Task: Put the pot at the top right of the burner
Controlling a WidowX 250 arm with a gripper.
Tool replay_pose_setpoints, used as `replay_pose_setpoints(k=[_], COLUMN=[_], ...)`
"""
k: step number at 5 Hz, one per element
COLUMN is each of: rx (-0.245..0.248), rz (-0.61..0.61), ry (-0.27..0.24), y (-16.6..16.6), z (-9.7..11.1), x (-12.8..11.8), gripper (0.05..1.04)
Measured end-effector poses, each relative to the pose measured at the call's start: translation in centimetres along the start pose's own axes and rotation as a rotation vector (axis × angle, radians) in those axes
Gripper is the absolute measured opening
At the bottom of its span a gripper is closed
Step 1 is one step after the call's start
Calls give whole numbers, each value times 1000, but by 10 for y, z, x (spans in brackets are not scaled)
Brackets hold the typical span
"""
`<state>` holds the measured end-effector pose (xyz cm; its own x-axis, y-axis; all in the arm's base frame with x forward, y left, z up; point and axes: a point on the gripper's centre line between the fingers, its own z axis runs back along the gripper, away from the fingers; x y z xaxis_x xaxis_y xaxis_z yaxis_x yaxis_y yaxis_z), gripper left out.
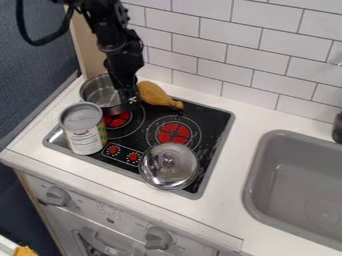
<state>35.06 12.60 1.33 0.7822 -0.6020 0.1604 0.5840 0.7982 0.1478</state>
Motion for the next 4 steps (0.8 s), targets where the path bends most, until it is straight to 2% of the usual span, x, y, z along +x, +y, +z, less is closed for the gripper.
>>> replay_pose_setpoints(k=[2, 3, 4], rx=[34, 20, 8], rz=[23, 68, 95], ry=[26, 45, 59], y=[15, 23, 28], z=[-27, -39, -48], x=[-4, -18, -28], gripper=[999, 999, 945])
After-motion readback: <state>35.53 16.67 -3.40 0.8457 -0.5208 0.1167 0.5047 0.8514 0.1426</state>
